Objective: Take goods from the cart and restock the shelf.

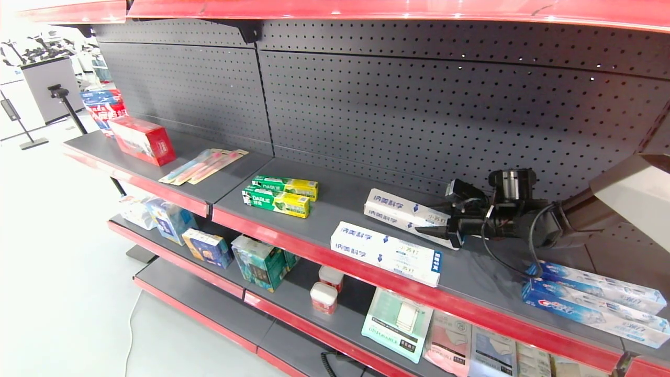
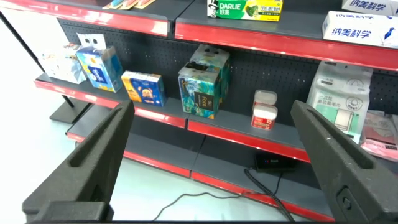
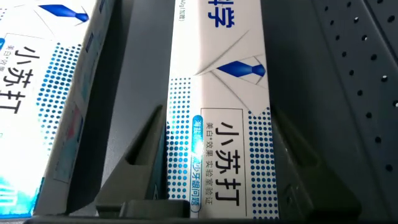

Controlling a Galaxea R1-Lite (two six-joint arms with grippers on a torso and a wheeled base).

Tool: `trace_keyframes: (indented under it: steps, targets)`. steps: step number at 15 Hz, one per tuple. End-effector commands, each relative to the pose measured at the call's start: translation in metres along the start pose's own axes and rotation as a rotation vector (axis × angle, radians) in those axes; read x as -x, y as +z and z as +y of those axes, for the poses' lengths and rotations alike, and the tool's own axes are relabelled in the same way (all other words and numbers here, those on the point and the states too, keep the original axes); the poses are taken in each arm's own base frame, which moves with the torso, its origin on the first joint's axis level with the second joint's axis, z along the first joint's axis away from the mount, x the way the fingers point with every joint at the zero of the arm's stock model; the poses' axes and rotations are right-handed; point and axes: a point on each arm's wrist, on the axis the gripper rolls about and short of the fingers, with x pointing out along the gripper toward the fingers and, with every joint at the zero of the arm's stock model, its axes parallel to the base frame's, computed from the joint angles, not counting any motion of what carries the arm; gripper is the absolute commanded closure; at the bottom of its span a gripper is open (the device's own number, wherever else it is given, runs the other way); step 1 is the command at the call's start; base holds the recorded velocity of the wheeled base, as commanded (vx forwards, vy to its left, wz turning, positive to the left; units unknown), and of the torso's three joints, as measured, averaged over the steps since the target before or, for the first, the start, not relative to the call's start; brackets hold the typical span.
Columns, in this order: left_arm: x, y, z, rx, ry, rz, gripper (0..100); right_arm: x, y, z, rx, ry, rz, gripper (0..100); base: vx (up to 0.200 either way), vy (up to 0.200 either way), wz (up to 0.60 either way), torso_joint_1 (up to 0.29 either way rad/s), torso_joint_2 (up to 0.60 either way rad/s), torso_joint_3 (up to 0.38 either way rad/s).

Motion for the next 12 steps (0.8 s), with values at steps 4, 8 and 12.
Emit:
trace_keyframes:
  steps: [4, 8, 12]
  targets:
    - [-0.0001, 0.0001, 0.0, 0.001, 0.0, 0.001, 0, -0.0001, 0.0003, 0.0001, -0.002, -0.001, 0.001, 100, 0.0, 0.0, 0.0, 0.0, 0.0, 0.0]
    - [-0.0001, 0.0001, 0.0, 0.001, 0.0, 0.001, 0, -0.0005, 0.0, 0.001, -0.002, -0.001, 0.005, 100, 0.0, 0.0, 0.0, 0.0, 0.0, 0.0]
    - [-0.0001, 0.0001, 0.0, 0.001, 0.0, 0.001, 0, -0.0013, -0.0006, 0.0027, -0.017, 0.002, 0.018, 0, 0.0, 0.0, 0.0, 0.0, 0.0, 0.0]
